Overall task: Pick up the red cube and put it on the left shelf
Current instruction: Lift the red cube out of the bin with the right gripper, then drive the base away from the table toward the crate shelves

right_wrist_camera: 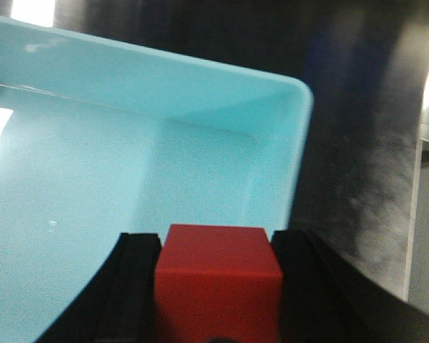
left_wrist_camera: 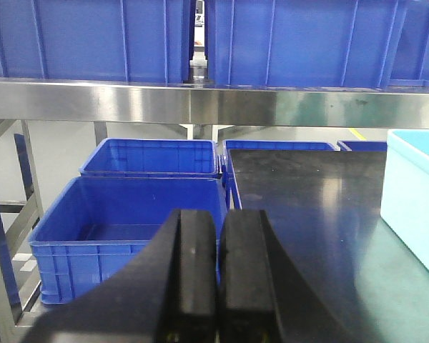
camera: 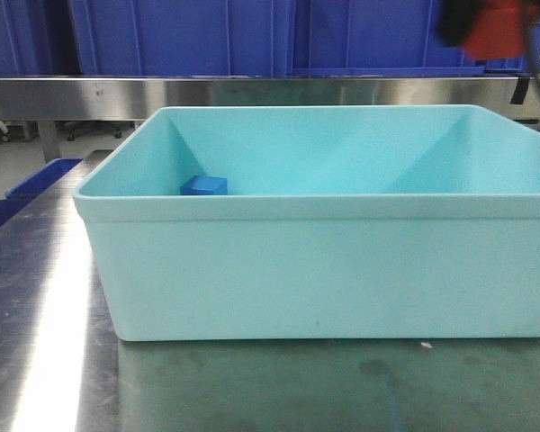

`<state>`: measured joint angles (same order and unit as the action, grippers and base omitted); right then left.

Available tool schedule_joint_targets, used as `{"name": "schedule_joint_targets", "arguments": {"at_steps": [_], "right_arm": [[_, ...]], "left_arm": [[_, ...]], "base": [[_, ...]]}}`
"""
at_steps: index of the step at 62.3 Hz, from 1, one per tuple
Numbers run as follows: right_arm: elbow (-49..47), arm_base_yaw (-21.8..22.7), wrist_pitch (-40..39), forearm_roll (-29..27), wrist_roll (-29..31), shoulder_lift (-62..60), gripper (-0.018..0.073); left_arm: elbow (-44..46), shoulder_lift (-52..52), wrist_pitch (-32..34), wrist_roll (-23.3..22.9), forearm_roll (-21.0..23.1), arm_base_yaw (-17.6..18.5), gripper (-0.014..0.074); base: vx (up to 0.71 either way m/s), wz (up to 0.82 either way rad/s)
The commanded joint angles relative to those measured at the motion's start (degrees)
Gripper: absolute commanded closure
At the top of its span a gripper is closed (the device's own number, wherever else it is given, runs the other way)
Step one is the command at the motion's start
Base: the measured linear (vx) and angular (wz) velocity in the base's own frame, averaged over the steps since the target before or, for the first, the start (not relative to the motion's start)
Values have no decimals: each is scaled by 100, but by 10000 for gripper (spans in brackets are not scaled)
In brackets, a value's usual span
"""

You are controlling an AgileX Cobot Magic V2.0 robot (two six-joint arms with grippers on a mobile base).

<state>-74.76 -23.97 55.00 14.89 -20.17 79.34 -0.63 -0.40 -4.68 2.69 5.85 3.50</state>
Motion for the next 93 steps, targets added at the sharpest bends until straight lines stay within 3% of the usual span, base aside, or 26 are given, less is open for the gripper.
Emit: {"name": "schedule_joint_targets", "arguments": {"at_steps": [1, 11, 36, 51, 93], "right_arm": [[328, 423, -253, 255, 93, -668, 507], [1144, 959, -503, 263, 461, -1632, 507], [3466, 961, -2222, 280, 592, -4627, 507], [4487, 961, -2206, 280, 592, -6548, 507], [4572, 961, -1914, 280, 592, -6977, 507]], "left_arm": [[-136, -81, 515, -42, 11, -5, 495], [-136, -81, 515, -42, 11, -5, 495], [-136, -81, 515, -42, 11, -5, 495], [-136, -81, 515, -42, 11, -5, 495], [-136, -81, 515, -42, 11, -5, 495]], "base": [[0, 0], [0, 0], [0, 0], [0, 0], [0, 2]]}}
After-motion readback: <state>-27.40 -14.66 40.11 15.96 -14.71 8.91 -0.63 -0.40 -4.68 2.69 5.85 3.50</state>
